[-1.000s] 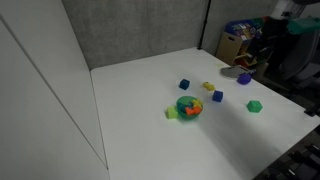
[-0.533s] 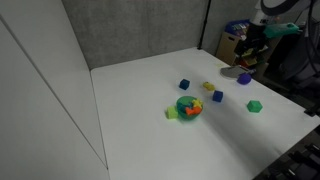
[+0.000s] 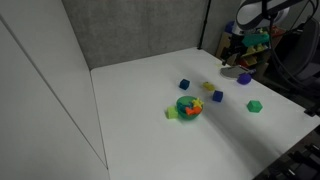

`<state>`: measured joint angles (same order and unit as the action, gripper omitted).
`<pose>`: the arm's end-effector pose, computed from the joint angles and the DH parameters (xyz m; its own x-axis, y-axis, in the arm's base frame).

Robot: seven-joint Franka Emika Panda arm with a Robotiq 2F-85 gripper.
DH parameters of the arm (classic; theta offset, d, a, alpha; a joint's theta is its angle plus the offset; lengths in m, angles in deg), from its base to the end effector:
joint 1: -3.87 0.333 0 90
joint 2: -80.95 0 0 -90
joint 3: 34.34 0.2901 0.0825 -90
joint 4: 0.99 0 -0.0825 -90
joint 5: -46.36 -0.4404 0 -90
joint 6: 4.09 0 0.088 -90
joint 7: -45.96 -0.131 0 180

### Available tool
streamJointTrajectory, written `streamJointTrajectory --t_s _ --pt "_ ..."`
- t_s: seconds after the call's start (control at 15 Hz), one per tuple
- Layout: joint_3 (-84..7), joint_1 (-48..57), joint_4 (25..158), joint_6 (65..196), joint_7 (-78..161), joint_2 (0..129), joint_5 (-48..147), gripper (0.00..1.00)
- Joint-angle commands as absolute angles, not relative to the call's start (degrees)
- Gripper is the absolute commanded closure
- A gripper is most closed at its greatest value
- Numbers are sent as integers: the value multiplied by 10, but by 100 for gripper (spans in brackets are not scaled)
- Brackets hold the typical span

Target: Pick up the yellow toy from the right side of the table and put it in the green bowl

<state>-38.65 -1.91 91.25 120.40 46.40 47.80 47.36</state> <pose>0.7100 -0.1235 0.2117 0.9891 -0.1464 -0.0153 -0.1454 -0.9878 0.0552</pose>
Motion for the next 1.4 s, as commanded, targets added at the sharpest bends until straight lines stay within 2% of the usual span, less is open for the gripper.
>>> streamJointTrajectory --t_s 0.0,0.27,0.33,0.87,1.33 --pt "-378 -29 828 1207 473 401 460 0" --pt "-379 -25 778 1202 474 352 470 0" --pt "-383 -21 820 1215 464 376 472 0" --pt "-385 -24 790 1222 462 347 471 0" --pt "-377 -52 773 1290 477 282 459 0"
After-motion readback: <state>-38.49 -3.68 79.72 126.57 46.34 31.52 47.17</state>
